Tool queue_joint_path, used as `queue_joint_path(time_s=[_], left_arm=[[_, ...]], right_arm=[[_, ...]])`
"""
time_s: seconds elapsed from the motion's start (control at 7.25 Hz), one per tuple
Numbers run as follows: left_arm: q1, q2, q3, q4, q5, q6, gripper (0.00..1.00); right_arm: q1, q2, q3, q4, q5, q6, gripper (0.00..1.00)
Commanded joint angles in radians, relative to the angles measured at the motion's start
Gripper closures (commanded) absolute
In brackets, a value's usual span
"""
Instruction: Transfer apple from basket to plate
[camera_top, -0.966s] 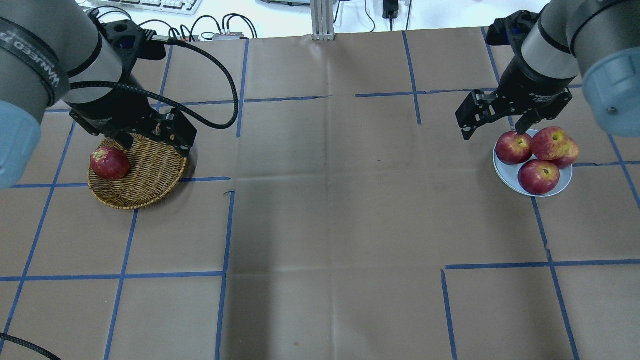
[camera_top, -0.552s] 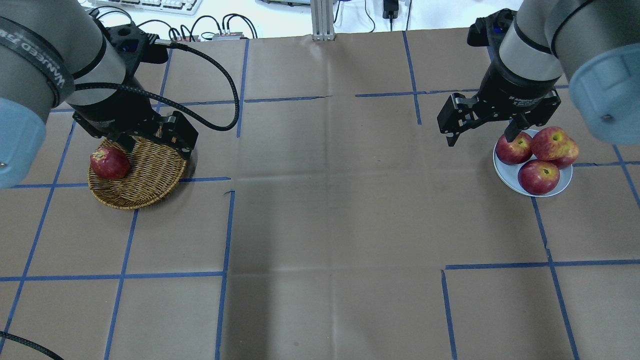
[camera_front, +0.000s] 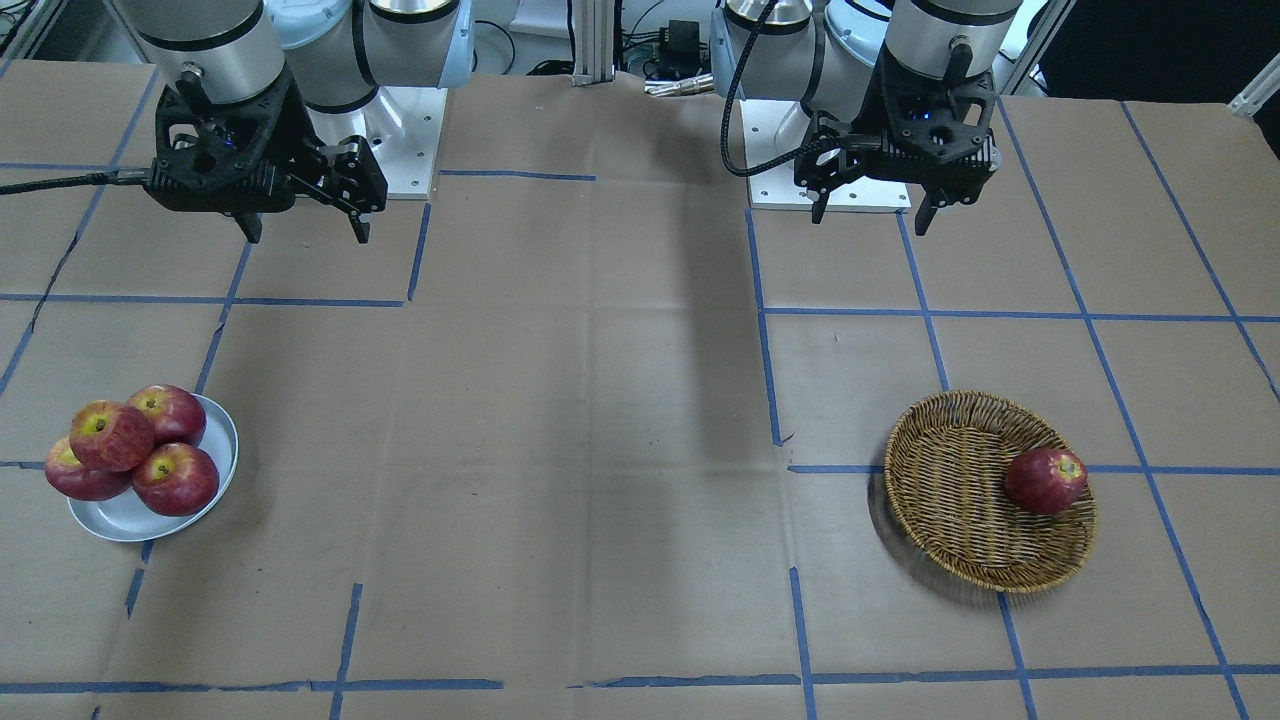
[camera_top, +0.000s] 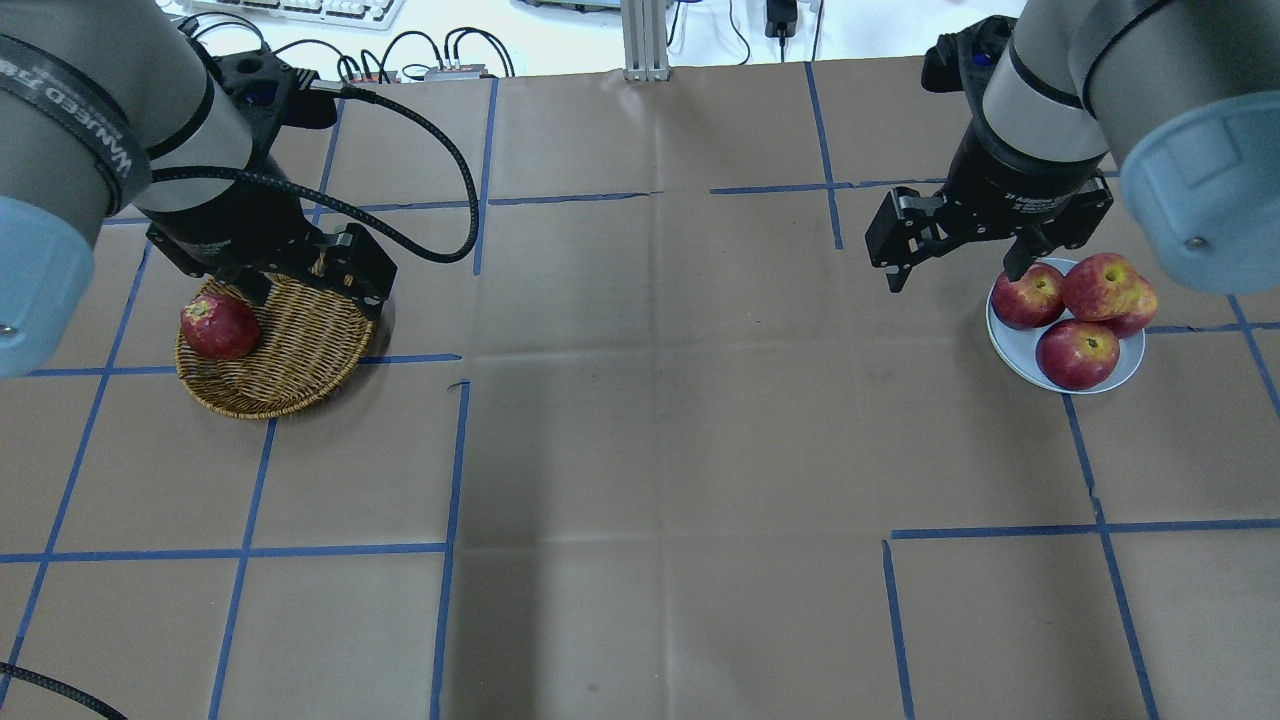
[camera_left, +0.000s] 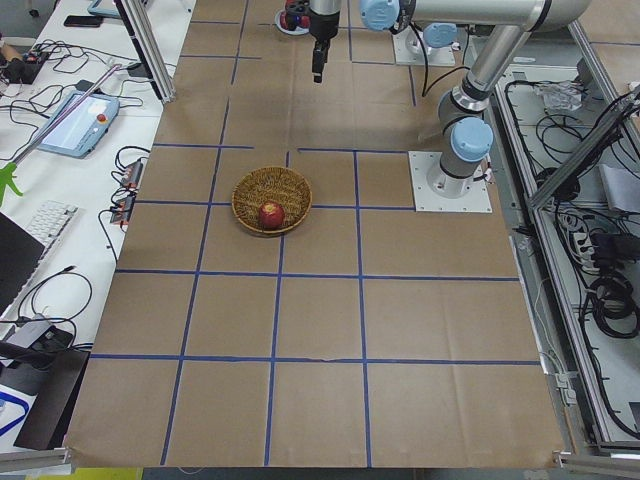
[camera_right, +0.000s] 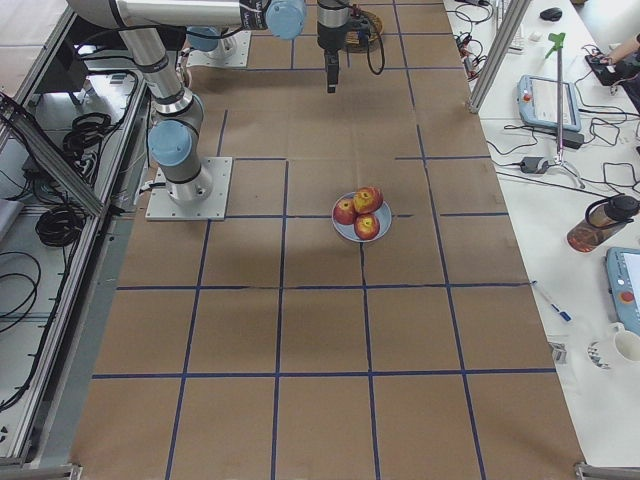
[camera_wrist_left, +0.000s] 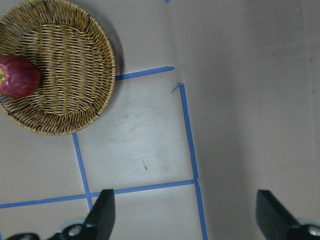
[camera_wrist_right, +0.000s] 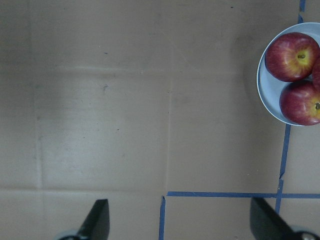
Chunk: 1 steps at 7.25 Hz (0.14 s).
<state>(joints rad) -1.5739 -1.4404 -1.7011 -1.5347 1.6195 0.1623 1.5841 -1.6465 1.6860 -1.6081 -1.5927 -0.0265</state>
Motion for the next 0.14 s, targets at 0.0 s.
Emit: queue_joint_path(time_s=[0.0], left_arm=[[0.0, 0.0, 0.0, 0.002, -0.003, -0.001, 0.01]], right_arm=[[-0.001, 0.002, 0.001, 0.001, 0.0, -0.001, 0.0]])
